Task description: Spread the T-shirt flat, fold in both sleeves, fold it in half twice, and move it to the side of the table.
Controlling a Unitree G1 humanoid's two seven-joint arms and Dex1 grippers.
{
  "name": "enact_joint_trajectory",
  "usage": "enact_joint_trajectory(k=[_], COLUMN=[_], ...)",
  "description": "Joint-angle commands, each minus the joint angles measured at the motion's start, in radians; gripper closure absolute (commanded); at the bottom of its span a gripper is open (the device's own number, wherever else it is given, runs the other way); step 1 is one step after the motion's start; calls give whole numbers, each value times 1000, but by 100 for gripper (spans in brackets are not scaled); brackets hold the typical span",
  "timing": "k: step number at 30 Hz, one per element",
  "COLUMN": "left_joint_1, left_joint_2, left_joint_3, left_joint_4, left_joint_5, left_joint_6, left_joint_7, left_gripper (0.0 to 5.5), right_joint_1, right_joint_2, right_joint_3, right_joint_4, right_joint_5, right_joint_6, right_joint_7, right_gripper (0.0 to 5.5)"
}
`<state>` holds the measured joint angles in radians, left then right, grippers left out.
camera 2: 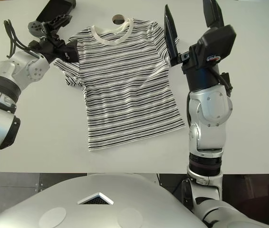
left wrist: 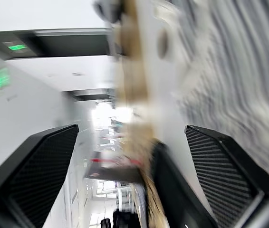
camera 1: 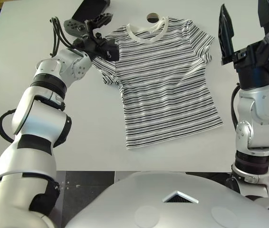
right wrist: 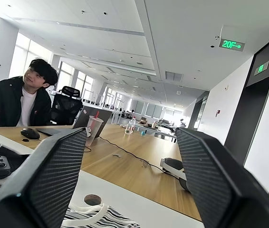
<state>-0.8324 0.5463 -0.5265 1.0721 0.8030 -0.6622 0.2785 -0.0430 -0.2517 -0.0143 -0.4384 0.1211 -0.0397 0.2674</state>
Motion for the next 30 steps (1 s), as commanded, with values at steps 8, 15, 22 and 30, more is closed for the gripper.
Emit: enact_joint_trajectory(k=[8,15,22,30], left_joint_1=[694,675,659,670], left_joint_2=[-56,-194,-247,-265], left_joint_3=[204,461,532,573], left_joint_4=[-957,-967,-937,-907], left_joint_5=[-414,-599,-630,-656], left_joint_6=[113,161,137,126], left_joint_7=[-149,-49,-70,-102], left_gripper=[133,133,133,133], right_joint_1=[315,486,471,449], right_joint_2=[-533,-620,-610,-649], right_joint_3=[-34,66,31,-217], right_joint_4=[229,251,252,21], right_joint_5=[-521,-701,-770,-711], right_joint_6=[-253,-368,-340,-322], right_joint_7=[119,180,73,94], right_gripper=[206,206,206,206])
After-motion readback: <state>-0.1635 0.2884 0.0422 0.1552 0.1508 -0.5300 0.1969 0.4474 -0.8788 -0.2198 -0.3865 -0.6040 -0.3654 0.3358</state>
